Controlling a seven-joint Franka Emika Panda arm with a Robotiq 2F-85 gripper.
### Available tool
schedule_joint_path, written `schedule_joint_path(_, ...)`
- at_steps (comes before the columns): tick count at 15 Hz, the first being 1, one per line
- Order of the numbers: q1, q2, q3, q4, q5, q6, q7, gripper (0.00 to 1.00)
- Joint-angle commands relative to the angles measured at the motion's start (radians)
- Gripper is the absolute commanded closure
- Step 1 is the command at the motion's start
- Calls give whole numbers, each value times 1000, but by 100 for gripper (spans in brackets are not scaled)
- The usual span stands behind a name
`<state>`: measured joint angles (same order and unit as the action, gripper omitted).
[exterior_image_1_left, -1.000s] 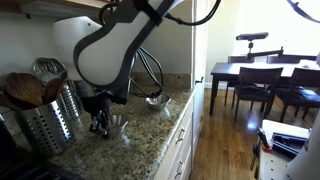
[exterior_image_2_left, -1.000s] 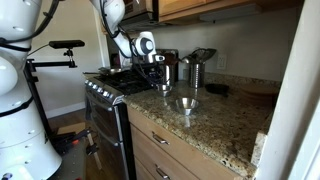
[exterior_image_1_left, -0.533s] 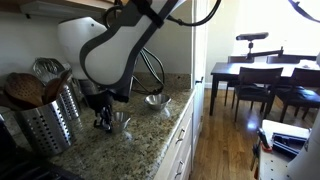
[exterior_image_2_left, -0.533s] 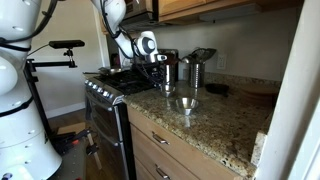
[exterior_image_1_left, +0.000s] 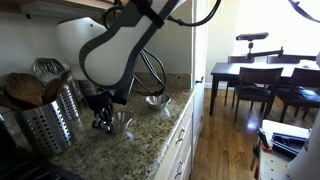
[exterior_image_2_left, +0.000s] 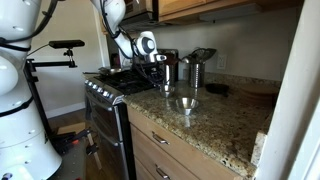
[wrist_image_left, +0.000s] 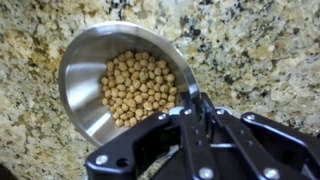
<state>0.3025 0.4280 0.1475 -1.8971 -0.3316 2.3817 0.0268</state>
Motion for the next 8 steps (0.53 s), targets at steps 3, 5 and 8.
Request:
schedule_joint_path(3,43,-26,-17,-35,-21,-49,129,91)
schedule_joint_path(5,51,-25,-15,-36,-19,-58,157,91)
schedule_joint_path(8,62,-27,-13,-40,-17,-69,197,91)
